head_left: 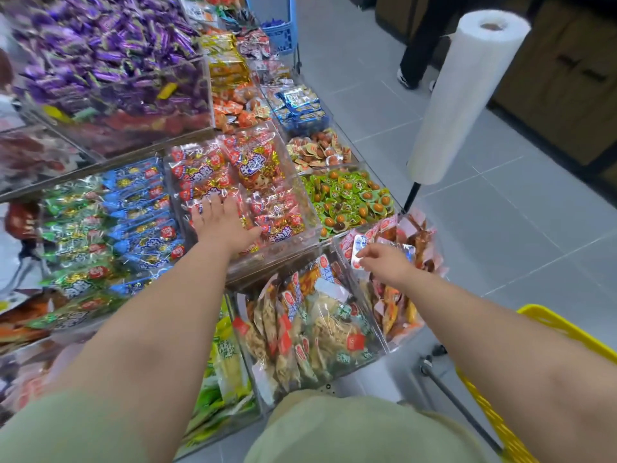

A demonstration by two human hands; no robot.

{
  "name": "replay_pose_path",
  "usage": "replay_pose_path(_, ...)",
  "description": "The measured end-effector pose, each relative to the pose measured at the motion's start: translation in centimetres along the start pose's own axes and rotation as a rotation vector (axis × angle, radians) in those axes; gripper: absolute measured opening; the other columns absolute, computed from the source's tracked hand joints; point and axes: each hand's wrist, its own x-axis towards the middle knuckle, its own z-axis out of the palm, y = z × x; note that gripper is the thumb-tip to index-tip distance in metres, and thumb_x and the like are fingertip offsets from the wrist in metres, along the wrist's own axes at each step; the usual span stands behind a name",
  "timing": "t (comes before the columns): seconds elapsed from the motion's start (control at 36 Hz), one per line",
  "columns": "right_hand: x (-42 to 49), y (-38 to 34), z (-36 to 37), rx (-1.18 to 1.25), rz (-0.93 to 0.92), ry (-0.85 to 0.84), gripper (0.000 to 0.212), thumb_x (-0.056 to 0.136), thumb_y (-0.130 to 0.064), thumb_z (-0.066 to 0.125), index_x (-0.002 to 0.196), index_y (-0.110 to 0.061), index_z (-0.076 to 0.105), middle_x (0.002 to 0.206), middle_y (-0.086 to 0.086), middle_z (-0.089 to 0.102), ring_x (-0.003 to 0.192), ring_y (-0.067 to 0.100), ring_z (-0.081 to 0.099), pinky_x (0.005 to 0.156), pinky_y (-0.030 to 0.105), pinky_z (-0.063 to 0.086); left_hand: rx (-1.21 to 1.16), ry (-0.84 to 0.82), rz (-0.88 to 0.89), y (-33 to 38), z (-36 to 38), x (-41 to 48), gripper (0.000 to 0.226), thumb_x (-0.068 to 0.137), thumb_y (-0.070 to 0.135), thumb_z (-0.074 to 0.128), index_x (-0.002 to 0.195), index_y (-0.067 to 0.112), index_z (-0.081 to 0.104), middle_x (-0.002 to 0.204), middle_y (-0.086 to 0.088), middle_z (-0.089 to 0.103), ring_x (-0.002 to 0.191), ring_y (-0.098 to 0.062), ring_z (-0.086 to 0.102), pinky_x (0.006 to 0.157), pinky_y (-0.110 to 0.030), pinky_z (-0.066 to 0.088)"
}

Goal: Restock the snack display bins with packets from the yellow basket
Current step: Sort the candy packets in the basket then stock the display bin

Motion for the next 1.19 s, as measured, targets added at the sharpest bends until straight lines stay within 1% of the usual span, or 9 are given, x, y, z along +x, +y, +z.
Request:
replay_pose_path(0.22,-0.1,0.0,-0.1,0.047,0.015,-0.016,0.017,0.092,-0.015,0.051,0.1,-0.021,0.063,0.089,0.004,0.063,0.059,0.015,0.048,0.049,0.021,0.037,-0.031,-0.141,-0.021,-0.1,-0.9,0.3,0.098,0.084,0.07,0.047,0.153,0.018,0.003,0.162,-0.011,-0.009,0.148,-0.031,-0.012,0.116,-0.053,-0.009)
replay_pose_path(0.39,-1.3,2.4,-1.0,0.084,0.082,-0.018,0.023,0.093,-0.014,0.047,0.109,-0.01,0.063,0.104,0.003,0.06,0.059,0.012,0.051,0.052,0.024,0.046,-0.265,0.197,0.068,4.9,-1.1,-3.4,0.064,0.087,0.039,0.057,0.141,0.017,0.031,0.154,-0.012,0.017,0.146,-0.033,0.003,0.116,-0.052,0.001)
replay_pose_path(0.5,-3.3,5.5,-2.0,0.204,0.185,0.032,0.015,0.089,-0.012,0.053,0.098,-0.012,0.064,0.089,0.006,0.065,0.079,0.019,0.06,0.075,0.034,0.053,-0.41,0.234,0.274,11.0,0.2,-7.5,0.042,0.085,0.025,0.056,0.126,0.015,0.053,0.138,-0.011,0.04,0.133,-0.031,0.026,0.11,-0.049,0.02)
replay_pose_path(0.61,-6.3,9.9,-3.0,0.247,0.249,0.062,0.02,0.087,-0.004,0.051,0.07,-0.013,0.059,0.061,0.0,0.05,0.057,0.013,0.045,0.043,0.014,0.036,-0.548,0.012,0.436,17.4,3.3,-12.9,0.024,0.088,0.02,0.056,0.108,0.008,0.062,0.107,-0.013,0.059,0.103,-0.033,0.051,0.089,-0.042,0.042)
replay_pose_path(0.83,-16.1,21.3,-5.3,0.319,0.486,0.132,0.029,0.087,-0.004,0.049,0.061,-0.015,0.052,0.061,0.006,0.046,0.055,0.016,0.04,0.053,0.026,0.029,-0.647,-0.653,0.417,25.6,10.1,-22.9,0.013,0.091,0.009,0.057,0.096,0.003,0.067,0.089,-0.007,0.064,0.094,-0.016,0.056,0.07,-0.019,0.037)
replay_pose_path(0.89,-19.1,23.9,-6.0,0.278,0.555,0.138,0.032,0.086,-0.009,0.051,0.056,-0.016,0.05,0.057,0.004,0.047,0.055,0.019,0.042,0.05,0.024,0.03,-0.551,-0.727,0.424,27.0,11.3,-24.8,0.02,0.092,0.01,0.054,0.099,-0.001,0.068,0.1,-0.012,0.066,0.102,-0.017,0.056,0.078,-0.023,0.037)
replay_pose_path(0.97,-23.7,27.8,-6.5,0.309,0.687,0.128,0.029,0.09,-0.01,0.045,0.062,-0.014,0.051,0.063,0.007,0.051,0.054,0.017,0.046,0.041,0.014,0.032,-0.436,-0.826,0.421,28.9,13.0,-27.3,0.02,0.092,0.013,0.051,0.076,0.008,0.062,0.078,-0.007,0.059,0.079,-0.018,0.054,0.065,-0.026,0.035)
replay_pose_path(1.08,-29.1,32.1,-5.9,0.321,0.839,0.018,0.029,0.095,-0.016,0.044,0.066,-0.02,0.044,0.086,0.008,0.052,0.079,0.021,0.049,0.06,0.022,0.038,-0.301,-0.885,0.403,31.5,14.9,-29.6,0.032,0.094,0.014,0.047,0.062,0.015,0.048,0.063,-0.005,0.052,0.052,-0.013,0.047,0.045,-0.019,0.036)
replay_pose_path(1.19,-33.1,35.3,-5.1,0.395,0.961,-0.028,0.029,0.093,-0.013,0.046,0.064,-0.013,0.049,0.069,0.009,0.051,0.054,0.018,0.045,0.051,0.025,0.034,-0.211,-0.96,0.419,34.0,16.3,-31.2,0.032,0.095,0.011,0.044,0.063,0.012,0.046,0.061,-0.004,0.046,0.05,-0.016,0.044,0.046,-0.021,0.029)
